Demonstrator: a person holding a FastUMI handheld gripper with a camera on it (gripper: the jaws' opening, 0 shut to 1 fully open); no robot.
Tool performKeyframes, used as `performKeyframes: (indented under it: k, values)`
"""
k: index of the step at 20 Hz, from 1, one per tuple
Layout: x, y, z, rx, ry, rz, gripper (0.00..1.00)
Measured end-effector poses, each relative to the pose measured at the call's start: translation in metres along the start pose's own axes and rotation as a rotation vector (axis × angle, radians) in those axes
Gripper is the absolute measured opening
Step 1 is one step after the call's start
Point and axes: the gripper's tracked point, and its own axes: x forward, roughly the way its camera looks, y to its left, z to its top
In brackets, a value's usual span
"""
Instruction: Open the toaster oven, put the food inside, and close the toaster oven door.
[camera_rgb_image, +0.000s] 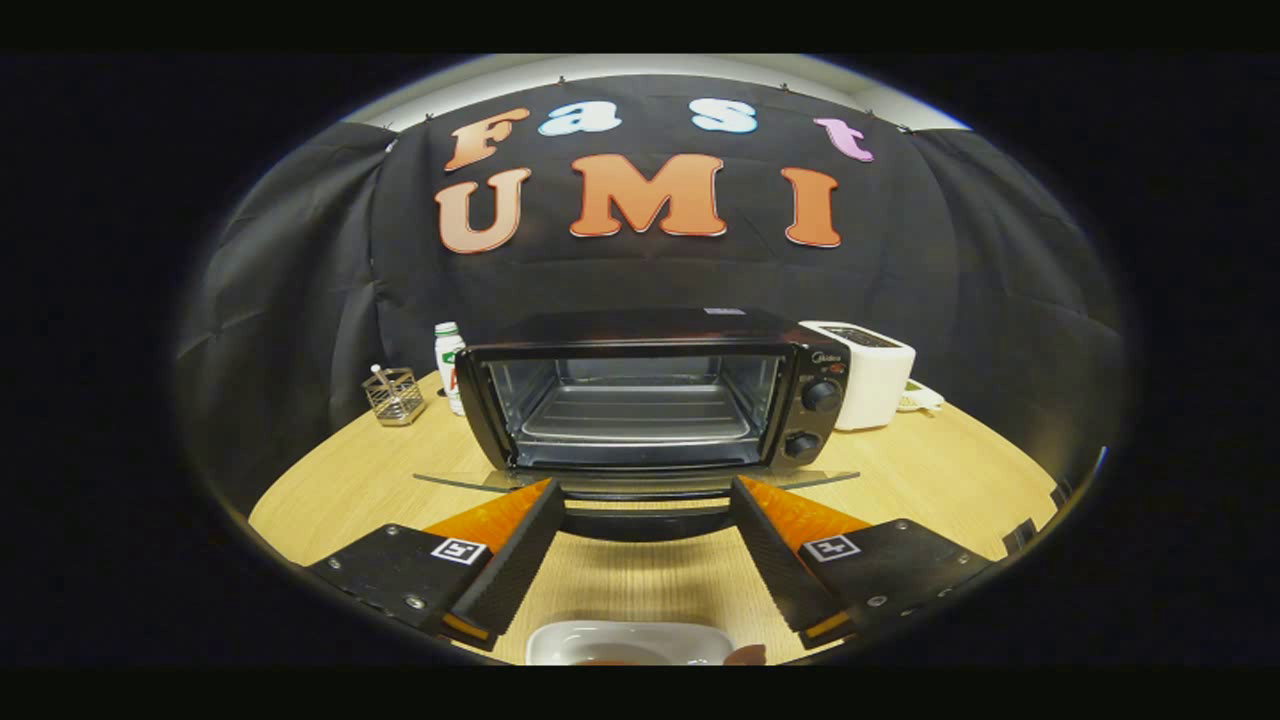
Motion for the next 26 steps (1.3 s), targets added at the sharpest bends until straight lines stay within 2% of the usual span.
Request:
performKeyframes:
  k: [6, 15, 26]
  values:
    - [-0.008, 0.000, -0.036, 0.002, 0.046, 0.000, 0.99]
    - [-0.001, -0.004, -0.087, 0.008, 0.194, -0.002, 0.99]
    - [-0.003, -0.013, -0.089, 0.032, 0.192, -0.007, 0.99]
